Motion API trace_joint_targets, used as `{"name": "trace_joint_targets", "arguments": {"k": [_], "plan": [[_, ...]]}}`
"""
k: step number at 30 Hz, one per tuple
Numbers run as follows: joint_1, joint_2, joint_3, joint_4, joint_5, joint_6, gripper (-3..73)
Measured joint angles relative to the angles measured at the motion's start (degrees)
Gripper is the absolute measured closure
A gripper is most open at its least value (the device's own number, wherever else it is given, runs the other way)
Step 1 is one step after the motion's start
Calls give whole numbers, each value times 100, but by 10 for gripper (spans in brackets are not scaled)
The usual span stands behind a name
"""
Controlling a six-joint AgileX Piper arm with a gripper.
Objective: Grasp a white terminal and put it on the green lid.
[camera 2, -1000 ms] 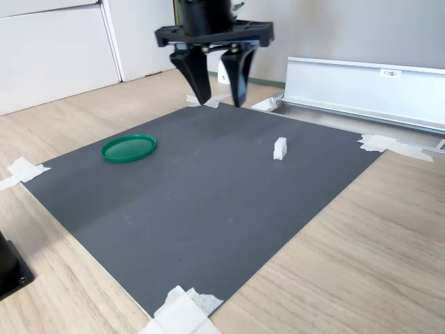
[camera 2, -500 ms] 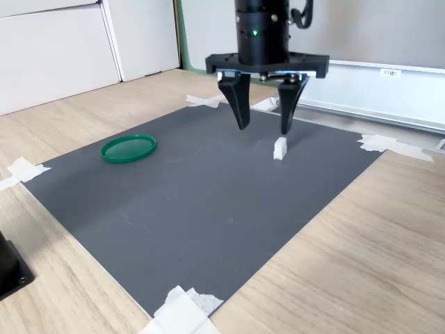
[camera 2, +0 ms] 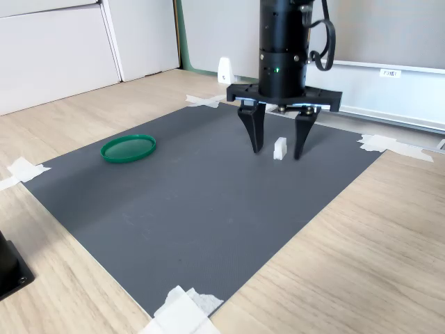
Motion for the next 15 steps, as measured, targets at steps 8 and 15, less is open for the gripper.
{"name": "trace_joint_targets", "arguments": {"k": [8,15], "plan": [[-8,7,-4,16,-78,-65,300],[-8,-122,-4,286,51,-71,606]]}}
